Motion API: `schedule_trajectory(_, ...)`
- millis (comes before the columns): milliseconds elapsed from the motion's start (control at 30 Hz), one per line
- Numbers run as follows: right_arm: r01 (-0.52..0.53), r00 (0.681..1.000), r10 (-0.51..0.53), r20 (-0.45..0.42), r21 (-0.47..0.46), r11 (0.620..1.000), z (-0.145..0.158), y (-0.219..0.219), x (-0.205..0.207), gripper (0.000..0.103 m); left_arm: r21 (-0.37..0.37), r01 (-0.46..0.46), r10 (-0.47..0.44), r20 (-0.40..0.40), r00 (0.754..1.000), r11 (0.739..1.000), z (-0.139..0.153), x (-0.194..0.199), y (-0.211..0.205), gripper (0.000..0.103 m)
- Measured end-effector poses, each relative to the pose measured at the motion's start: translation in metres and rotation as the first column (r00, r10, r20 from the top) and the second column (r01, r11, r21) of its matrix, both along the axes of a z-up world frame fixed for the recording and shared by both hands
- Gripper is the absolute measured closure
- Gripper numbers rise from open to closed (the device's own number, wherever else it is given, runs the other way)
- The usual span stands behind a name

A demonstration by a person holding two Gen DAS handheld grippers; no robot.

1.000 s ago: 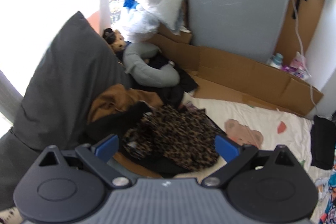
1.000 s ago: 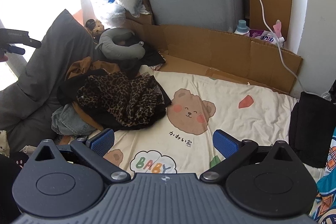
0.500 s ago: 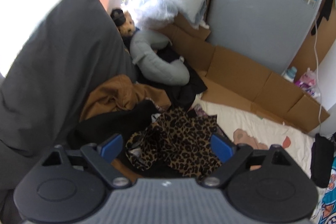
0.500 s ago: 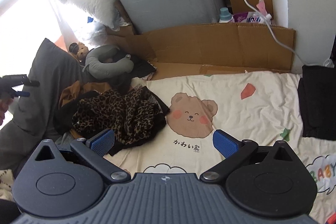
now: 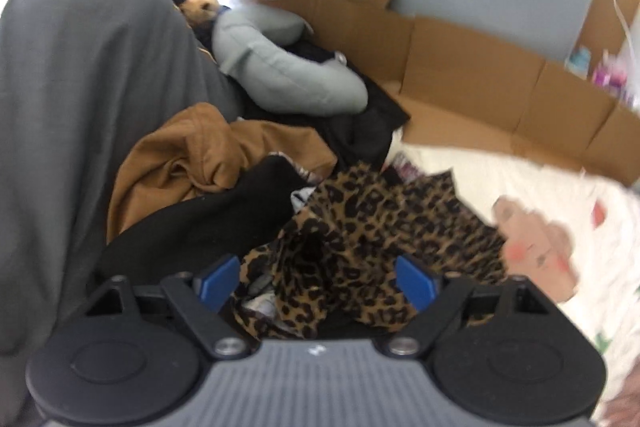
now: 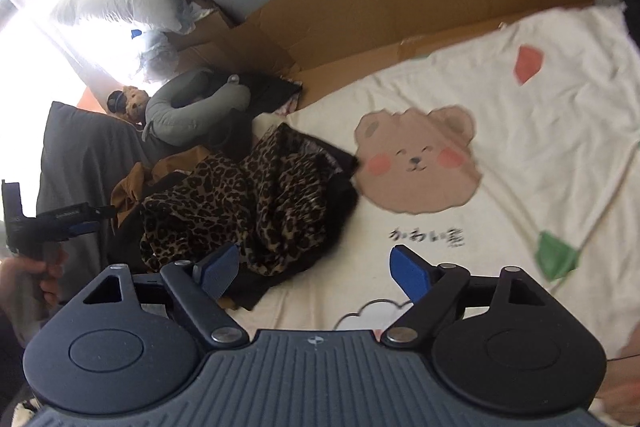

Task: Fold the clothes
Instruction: 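Reach both grippers toward the leopard-print trousers on the clothes pile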

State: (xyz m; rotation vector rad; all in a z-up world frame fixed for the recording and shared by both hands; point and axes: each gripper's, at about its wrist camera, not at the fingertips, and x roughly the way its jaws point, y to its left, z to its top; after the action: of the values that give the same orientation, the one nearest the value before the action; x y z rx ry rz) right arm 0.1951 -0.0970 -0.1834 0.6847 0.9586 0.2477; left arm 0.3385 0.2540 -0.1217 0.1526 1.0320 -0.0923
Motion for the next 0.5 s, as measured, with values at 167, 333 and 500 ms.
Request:
schedule_trajectory(167,-0.029,0.999,0.031,-0.039,0.066,0.997,-0.063,0.039,0.032,0.042,-0.013,0.014,-0.014,-0.002,1.0,1.0,-0.049,0.016,0.006,0.015)
schedule_trajectory(333,-0.048,0.995,0.06,-0.076,0.149,0.988,-0.115,0.075,0.055,0.048,-0.023,0.015,-0.015,0.015,1.0,1.0,-0.087,0.021,0.013,0.015)
schedule_trajectory(500,-0.072,0.989,0.1,-0.112,0.229,0.971,-0.155,0.116,0.074,0.048,-0.057,-0.01,0.014,0.055,0.998,0.998,-0.104,0.017,0.027,0.032)
